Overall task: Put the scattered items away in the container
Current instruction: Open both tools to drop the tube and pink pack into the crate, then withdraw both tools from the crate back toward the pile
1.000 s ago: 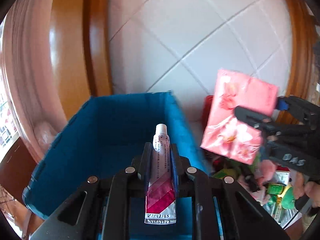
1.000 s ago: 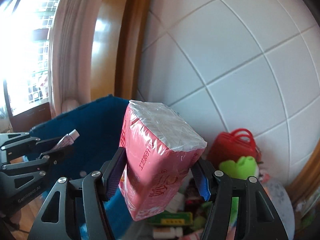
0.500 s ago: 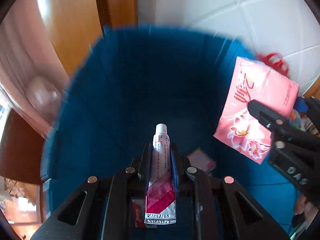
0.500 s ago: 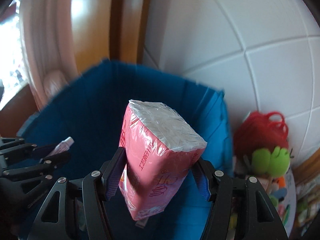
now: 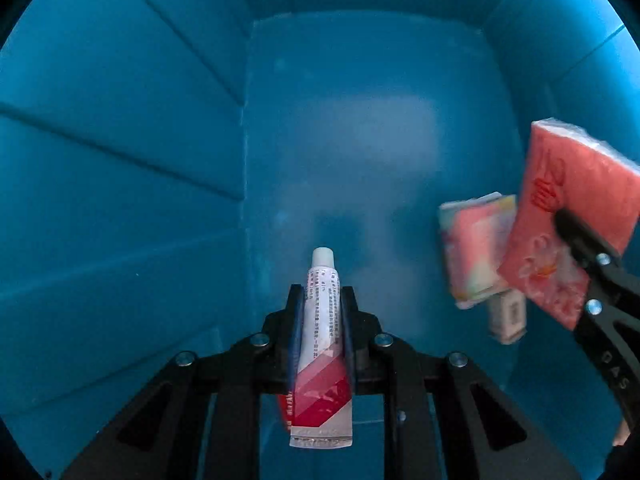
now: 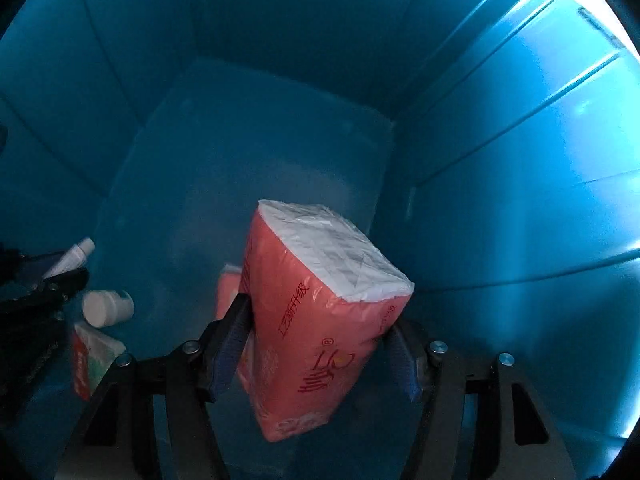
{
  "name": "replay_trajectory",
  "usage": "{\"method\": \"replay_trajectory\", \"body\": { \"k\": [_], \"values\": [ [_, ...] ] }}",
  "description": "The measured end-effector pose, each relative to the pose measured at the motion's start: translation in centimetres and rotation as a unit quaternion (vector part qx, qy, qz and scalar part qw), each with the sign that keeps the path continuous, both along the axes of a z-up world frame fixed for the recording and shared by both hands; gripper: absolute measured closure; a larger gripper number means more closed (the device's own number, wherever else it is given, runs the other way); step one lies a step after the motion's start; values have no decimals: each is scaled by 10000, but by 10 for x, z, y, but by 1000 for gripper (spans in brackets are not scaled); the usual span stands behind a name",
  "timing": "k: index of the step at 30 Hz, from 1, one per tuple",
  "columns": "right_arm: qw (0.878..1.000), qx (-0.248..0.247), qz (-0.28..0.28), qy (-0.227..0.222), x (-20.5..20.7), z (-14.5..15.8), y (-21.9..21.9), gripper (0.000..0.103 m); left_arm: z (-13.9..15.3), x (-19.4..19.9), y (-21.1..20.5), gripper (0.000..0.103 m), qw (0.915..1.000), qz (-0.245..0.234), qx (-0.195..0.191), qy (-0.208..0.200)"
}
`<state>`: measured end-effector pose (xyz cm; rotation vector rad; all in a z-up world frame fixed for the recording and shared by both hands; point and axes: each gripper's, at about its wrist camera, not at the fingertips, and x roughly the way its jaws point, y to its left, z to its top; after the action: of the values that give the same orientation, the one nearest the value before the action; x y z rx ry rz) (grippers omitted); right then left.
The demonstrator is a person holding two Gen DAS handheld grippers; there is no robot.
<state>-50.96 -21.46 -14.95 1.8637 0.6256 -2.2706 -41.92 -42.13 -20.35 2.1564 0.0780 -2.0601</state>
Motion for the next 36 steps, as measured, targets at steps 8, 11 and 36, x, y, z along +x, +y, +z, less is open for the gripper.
{"method": "replay_trajectory", "body": {
  "k": [8,11,36],
  "values": [
    [9999,-87,112,-50,-5,-2,-10,36,-5,-10,12,63,9994,-67,-241,-247],
    [9998,-141,132,8,-6,1,-19,36,-2,-14,10,45,9992,-110,-327,-186],
    [9963,289,585,563,17,48,-38,1,76,3,5,45,9960,163,-209,852]
  ]
}}
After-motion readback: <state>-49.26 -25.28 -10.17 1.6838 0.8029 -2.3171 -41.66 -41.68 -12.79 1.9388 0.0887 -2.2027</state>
